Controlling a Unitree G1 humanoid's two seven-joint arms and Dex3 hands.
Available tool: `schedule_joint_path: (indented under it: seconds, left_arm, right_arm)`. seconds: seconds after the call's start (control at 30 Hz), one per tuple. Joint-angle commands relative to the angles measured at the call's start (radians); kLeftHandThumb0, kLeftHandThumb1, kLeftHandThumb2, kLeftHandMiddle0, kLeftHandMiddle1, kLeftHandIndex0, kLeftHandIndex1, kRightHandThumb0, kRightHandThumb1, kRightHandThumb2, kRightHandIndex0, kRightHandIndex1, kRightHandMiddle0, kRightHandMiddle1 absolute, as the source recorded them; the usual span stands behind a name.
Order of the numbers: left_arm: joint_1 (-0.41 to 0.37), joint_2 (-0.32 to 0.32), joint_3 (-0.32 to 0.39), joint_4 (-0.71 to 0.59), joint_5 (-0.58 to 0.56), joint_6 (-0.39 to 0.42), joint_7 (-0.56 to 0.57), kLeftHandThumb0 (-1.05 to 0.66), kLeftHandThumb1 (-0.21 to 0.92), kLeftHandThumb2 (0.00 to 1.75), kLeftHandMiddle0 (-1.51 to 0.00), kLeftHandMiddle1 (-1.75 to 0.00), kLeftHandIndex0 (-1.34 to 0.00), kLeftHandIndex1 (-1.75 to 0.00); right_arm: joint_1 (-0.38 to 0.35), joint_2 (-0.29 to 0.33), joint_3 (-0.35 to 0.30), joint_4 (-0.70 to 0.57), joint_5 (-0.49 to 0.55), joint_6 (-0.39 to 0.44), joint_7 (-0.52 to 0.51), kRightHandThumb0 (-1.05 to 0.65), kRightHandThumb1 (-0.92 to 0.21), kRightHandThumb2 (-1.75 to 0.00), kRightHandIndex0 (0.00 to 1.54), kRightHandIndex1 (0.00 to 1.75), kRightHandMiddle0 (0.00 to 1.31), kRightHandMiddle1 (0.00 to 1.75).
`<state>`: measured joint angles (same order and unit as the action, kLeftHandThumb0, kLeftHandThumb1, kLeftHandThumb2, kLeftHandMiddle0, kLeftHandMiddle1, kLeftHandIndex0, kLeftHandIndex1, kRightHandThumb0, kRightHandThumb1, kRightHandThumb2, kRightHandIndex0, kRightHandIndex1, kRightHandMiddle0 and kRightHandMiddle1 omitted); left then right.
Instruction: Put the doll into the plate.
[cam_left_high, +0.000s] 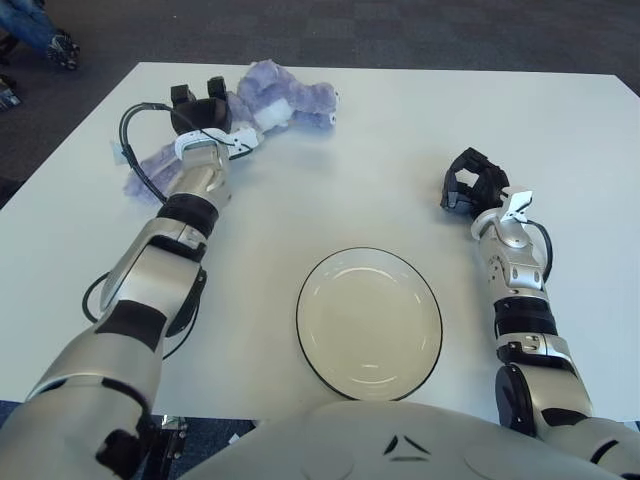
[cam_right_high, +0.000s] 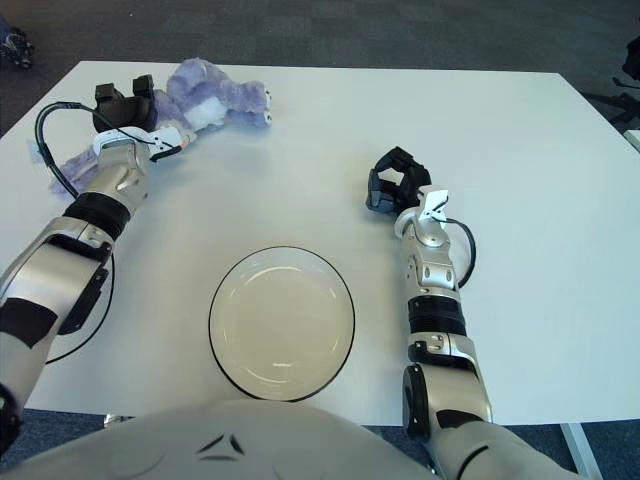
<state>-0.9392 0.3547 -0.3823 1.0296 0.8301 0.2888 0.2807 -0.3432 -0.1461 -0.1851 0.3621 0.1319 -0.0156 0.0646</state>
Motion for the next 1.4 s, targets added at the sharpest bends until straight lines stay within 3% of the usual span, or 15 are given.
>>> schedule_joint_path:
  seconds: [0.0,0.17,0.37,1.03,1.37]
  left_arm:
    - [-0.057,-0.012,-0.013,0.075,-0.016,-0.012,0.019,-0.72,0.48,0.70,0.00,-0.86,0.00,-0.13]
    - [-0.088,-0.019,-0.025,0.144,-0.036,-0.035,0.020,-0.74,0.48,0.71,0.00,-0.87,0.00,-0.10]
    - [-0.119,-0.022,-0.031,0.199,-0.073,-0.066,-0.072,-0.72,0.46,0.72,0.00,-0.98,0.00,-0.08]
    - [-0.154,-0.031,-0.020,0.247,-0.182,-0.114,-0.225,-0.52,0.29,0.94,0.00,-1.26,0.00,0.00]
    - [-0.157,-0.042,-0.011,0.252,-0.219,-0.119,-0.249,-0.50,0.30,0.97,-0.05,-1.43,0.00,-0.06]
  right_arm:
    - [0.011,-0.005,-0.002,0.016,0.001,0.014,0.005,-0.50,-0.26,-1.38,1.27,1.75,0.65,1.75]
    - [0.011,-0.007,-0.002,0.017,0.000,0.014,0.006,-0.50,-0.27,-1.38,1.27,1.75,0.65,1.75]
    - [0.016,-0.008,0.002,0.005,-0.006,0.020,0.003,-0.49,-0.27,-1.37,1.27,1.75,0.65,1.75]
    - [0.021,-0.001,-0.002,-0.011,0.002,0.040,-0.009,-0.49,-0.28,-1.36,1.27,1.75,0.64,1.75]
    - [0.019,-0.005,0.000,-0.004,0.000,0.030,-0.003,-0.49,-0.27,-1.37,1.27,1.75,0.65,1.75]
